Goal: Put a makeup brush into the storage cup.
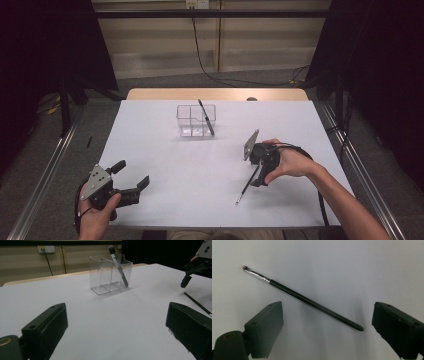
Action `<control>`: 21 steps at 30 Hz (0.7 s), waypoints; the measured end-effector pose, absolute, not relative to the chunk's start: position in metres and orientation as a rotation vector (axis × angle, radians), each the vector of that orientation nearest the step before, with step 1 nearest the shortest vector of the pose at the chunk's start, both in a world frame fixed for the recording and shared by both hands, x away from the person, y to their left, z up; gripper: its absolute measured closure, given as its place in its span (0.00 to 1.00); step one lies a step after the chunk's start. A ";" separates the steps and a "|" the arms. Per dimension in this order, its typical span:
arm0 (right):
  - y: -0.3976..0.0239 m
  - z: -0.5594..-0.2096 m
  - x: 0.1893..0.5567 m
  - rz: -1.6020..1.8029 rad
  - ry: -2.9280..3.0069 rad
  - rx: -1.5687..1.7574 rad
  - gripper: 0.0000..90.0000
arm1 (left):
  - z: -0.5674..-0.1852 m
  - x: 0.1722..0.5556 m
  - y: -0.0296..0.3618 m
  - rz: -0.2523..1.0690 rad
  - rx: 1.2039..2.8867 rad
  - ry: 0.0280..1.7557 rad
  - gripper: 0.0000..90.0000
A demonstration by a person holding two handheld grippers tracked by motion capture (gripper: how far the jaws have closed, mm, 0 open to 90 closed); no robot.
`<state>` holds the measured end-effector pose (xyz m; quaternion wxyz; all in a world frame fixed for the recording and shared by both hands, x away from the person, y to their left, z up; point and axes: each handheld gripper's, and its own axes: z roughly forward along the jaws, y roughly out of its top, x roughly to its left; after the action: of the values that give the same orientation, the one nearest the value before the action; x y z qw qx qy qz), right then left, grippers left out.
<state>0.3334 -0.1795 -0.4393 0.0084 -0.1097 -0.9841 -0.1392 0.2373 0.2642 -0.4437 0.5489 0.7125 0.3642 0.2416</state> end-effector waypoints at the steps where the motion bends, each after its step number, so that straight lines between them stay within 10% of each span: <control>1: -0.178 -0.441 0.334 -0.425 -3.070 -0.335 0.10 | -0.444 0.237 0.264 0.572 1.689 0.864 0.05; 21: -0.170 -0.453 0.334 -0.284 -3.089 -0.267 0.37 | -0.444 0.237 0.264 0.580 1.708 0.863 0.05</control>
<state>0.3341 -0.1703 -0.4532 0.0138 -0.0858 -0.9920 -0.0910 0.2371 0.2641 -0.4444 0.5404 0.7188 0.3631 0.2440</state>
